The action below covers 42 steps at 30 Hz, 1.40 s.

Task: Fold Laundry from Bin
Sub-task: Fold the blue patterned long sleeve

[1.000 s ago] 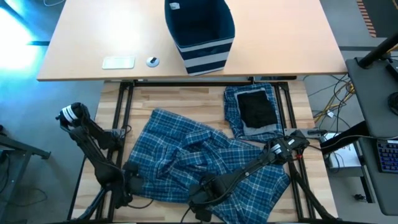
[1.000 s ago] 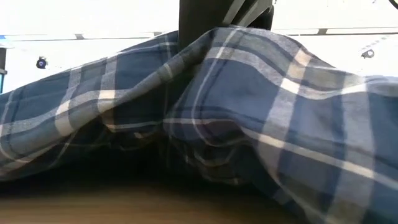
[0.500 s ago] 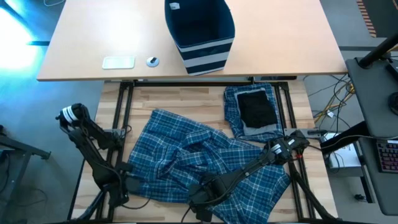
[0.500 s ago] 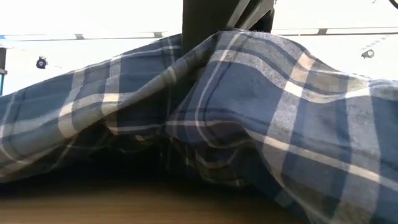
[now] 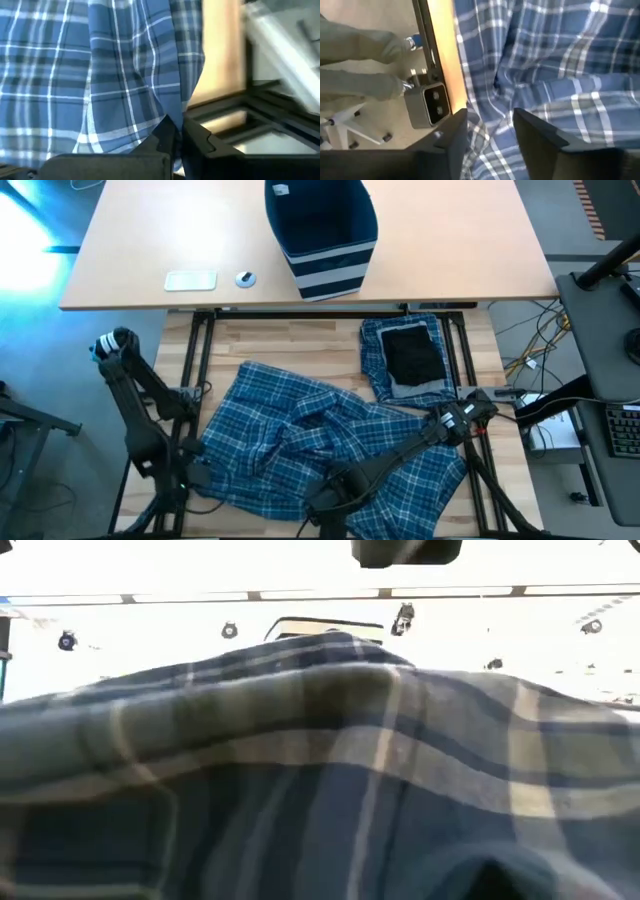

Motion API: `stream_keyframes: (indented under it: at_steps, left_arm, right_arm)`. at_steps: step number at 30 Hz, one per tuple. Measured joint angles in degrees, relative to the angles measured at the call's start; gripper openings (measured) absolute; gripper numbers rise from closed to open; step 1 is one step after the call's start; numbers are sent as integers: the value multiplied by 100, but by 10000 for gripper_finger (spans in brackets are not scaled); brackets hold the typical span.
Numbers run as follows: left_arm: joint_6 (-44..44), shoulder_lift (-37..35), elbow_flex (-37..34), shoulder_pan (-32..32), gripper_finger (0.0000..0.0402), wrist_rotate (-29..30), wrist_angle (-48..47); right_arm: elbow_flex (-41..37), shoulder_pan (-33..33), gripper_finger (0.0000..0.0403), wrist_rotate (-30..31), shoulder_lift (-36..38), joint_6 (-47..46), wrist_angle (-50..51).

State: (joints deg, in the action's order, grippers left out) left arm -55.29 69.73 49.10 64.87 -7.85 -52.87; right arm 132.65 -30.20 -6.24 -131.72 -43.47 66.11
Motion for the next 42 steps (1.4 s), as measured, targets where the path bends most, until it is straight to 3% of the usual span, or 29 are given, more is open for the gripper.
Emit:
stream_keyframes:
  at_steps: [4, 7, 12, 17, 23, 31, 37, 42]
  left_arm:
    - [-187, -599, 68, -3, 0, 183, -257]
    - [-427, -960, 26, -6, 0, 269, -369]
    - [-565, -1248, -6, -12, 0, 499, -409]
    - [-573, -1228, -8, -12, 0, 584, -446]
    - [-529, -1092, -17, -10, 0, 583, -554]
    - [-346, -1105, -17, -10, 0, 581, -573]
    - [-223, -1092, -38, -10, 0, 634, -689]
    - [-274, -1092, -104, -10, 0, 642, -692]
  right_arm:
    - [-74, -127, 186, 27, -33, 0, 45]
    - [-199, -260, 189, 181, -140, 99, -90]
    - [-248, -322, 161, 804, -258, 513, -300]
    - [-333, -110, 120, 823, -268, 935, -509]
    - [-808, 96, 95, -25, -269, 1297, -1303]
    - [-1004, 147, 89, -824, -275, 1256, -1351]
    - [-1015, 163, 20, -887, -278, 1193, -1336]
    - [-901, 212, 10, -754, -276, 1051, -1204]
